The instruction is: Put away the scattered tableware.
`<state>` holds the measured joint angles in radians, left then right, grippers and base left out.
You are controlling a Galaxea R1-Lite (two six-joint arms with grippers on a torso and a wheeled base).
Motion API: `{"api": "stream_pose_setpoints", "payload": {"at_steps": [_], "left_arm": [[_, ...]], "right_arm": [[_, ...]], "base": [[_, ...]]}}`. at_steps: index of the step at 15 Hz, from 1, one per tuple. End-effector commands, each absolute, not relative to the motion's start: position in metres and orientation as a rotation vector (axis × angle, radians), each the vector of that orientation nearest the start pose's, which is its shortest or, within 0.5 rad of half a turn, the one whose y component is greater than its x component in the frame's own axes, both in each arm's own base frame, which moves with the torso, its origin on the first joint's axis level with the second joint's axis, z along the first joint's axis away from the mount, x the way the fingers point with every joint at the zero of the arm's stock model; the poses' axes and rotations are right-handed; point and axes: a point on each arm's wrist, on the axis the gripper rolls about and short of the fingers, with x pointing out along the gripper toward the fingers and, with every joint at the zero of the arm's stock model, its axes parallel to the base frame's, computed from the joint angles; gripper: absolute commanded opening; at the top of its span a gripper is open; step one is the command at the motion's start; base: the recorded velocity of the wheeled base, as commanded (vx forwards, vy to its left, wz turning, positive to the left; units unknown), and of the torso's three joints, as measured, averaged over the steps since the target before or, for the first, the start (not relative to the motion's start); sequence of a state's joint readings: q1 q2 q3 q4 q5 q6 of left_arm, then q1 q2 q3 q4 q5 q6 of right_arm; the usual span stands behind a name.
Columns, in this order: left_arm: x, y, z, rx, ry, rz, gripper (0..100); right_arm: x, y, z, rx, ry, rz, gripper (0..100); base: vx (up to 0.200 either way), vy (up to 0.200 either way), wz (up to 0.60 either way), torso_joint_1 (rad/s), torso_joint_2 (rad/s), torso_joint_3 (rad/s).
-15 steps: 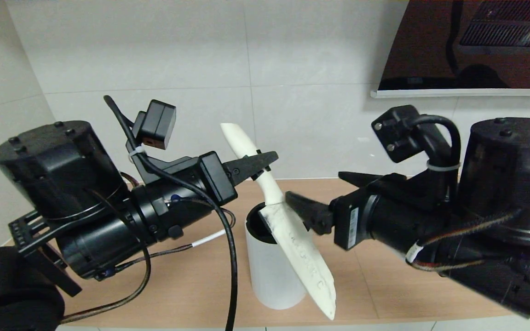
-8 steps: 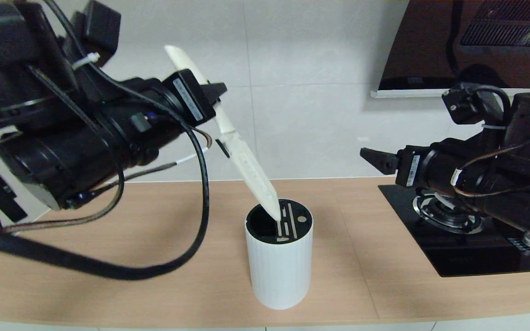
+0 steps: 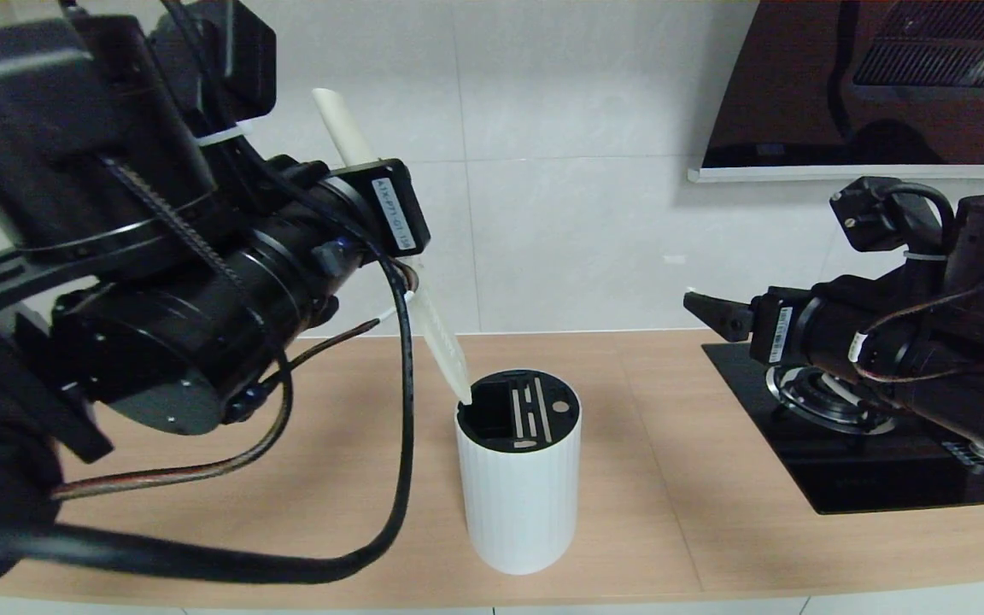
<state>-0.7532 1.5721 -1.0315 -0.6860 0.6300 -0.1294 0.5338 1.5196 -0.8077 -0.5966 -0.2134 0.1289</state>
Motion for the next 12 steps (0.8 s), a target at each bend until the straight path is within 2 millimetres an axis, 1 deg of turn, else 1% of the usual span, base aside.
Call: {"api": "stream_pose_setpoints", "payload": {"at_steps": [1,4,8,12], "left_arm": [[0.233,-0.205,0.277,-0.217,-0.1,-0.095,0],[0.232,-0.213,0.271,-0.204,-0.085,-0.099,0],[0.247,-0.227,0.245,-0.155,-0.03,-0.076,0],[0.251,-0.231,0.238,-0.142,-0.015,-0.072,0]], "right_arm": [[0.233,0.132,0.231,0.085,0.129,0.313,100],[0.233,0.132,0.23,0.083,0.134,0.312,100],[0.233,0.132,0.227,0.08,0.142,0.313,100],[0.232,0.133,0.224,0.076,0.151,0.317,100]], "base": [[0.0,0.0,0.0,0.0,0.0,0.0],[0.0,0.0,0.0,0.0,0.0,0.0],[0.0,0.0,0.0,0.0,0.0,0.0],[0.0,0.0,0.0,0.0,0.0,0.0]]}}
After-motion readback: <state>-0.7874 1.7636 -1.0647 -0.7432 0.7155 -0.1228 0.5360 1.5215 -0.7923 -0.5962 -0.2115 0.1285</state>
